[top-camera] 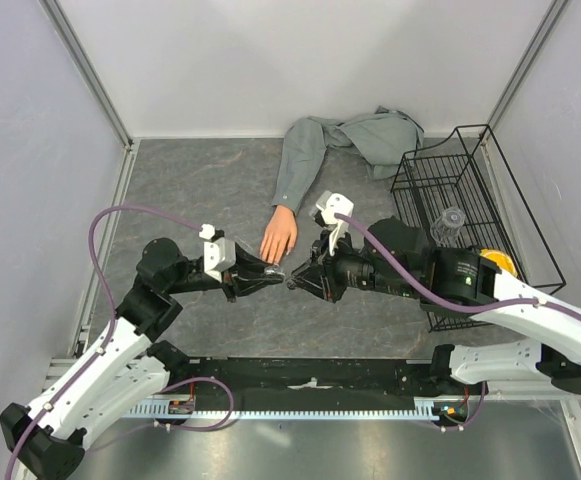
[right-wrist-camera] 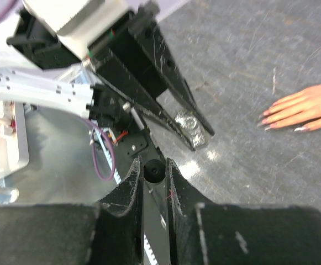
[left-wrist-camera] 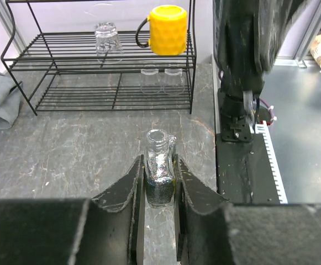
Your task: Paint the nails
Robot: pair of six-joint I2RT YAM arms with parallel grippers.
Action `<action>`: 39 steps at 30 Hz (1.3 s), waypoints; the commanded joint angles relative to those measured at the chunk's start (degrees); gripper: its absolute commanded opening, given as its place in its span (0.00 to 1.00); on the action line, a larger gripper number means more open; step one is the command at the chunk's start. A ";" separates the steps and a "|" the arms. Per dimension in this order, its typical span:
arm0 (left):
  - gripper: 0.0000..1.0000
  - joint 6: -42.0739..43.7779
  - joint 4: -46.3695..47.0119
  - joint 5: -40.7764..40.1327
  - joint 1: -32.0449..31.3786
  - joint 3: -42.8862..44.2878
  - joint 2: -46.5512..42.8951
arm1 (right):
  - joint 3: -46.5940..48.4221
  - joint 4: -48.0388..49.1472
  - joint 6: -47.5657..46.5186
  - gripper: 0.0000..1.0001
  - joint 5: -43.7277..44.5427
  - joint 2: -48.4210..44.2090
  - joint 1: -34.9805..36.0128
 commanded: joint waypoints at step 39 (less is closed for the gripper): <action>0.02 4.19 -2.24 0.54 -0.56 1.21 0.22 | 6.75 0.30 -1.70 0.00 16.01 7.43 0.95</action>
